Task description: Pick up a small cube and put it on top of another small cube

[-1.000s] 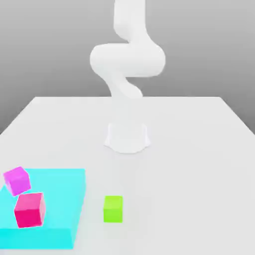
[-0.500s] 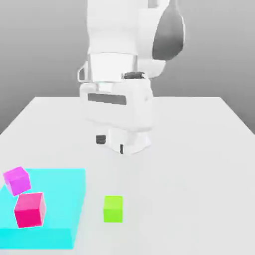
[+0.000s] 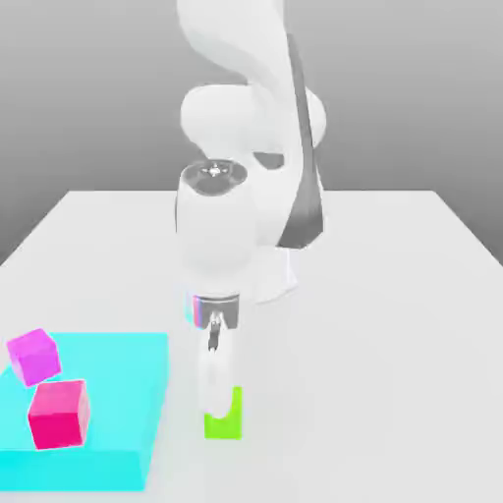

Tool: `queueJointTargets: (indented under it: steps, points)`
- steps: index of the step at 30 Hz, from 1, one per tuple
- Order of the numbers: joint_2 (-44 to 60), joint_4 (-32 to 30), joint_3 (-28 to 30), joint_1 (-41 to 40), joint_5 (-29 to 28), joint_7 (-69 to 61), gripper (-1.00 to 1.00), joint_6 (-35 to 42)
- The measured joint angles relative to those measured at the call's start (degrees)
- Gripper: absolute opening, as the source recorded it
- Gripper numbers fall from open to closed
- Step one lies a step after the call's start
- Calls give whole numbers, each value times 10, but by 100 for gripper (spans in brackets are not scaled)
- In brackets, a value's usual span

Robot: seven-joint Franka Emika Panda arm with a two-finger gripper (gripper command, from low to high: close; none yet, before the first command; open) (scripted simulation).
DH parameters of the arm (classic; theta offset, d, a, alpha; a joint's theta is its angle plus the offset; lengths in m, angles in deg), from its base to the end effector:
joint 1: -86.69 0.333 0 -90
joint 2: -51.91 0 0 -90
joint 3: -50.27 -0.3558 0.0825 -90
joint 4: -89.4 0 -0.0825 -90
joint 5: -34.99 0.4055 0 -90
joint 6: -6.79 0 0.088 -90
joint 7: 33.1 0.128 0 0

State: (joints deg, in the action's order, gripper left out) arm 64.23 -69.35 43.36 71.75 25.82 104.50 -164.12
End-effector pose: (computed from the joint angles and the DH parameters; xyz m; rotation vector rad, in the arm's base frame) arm 0.3863 -0.0400 0.1478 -1.1579 2.9195 0.0001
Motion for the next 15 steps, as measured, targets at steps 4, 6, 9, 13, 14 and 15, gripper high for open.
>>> queueJointTargets:
  steps: [4, 6, 9, 13, 14, 15]
  points:
    - [39, 8, 29, 26, -14, 12, -100, -32]
    - [39, 8, 29, 26, -14, 12, -100, -33]
    - [43, 8, 33, 29, -15, 13, -100, -36]
    - [-26, -6, -1, 6, 28, -20, -100, 18]
    - [-46, -10, -7, 3, 43, -31, -100, 35]
    - [-67, -14, -12, 2, 58, -41, -100, 51]
